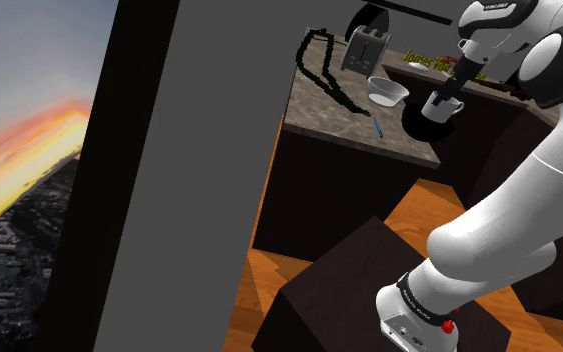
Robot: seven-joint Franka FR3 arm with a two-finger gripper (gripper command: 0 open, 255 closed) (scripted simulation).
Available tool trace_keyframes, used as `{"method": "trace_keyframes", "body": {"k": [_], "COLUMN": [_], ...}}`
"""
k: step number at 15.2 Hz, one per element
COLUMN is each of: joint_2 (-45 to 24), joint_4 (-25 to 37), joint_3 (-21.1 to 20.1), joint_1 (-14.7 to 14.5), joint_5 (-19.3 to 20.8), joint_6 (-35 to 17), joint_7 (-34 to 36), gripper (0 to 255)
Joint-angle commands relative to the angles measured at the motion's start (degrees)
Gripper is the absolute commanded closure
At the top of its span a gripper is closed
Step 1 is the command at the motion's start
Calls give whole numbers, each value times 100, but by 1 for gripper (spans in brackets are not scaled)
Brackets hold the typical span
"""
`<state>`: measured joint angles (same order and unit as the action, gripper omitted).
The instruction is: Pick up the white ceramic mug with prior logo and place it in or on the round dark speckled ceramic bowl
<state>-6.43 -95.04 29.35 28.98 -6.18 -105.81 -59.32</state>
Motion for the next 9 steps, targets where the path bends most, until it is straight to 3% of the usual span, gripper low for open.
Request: {"method": "trace_keyframes", "body": {"k": [1,9], "joint_2": [52,50], "joint_4": [293,446], "joint_3": [11,16], "joint_1": [6,14], "joint_5": [33,33], "joint_6": [343,495], "joint_7": [22,24], "gripper": [0,0]}}
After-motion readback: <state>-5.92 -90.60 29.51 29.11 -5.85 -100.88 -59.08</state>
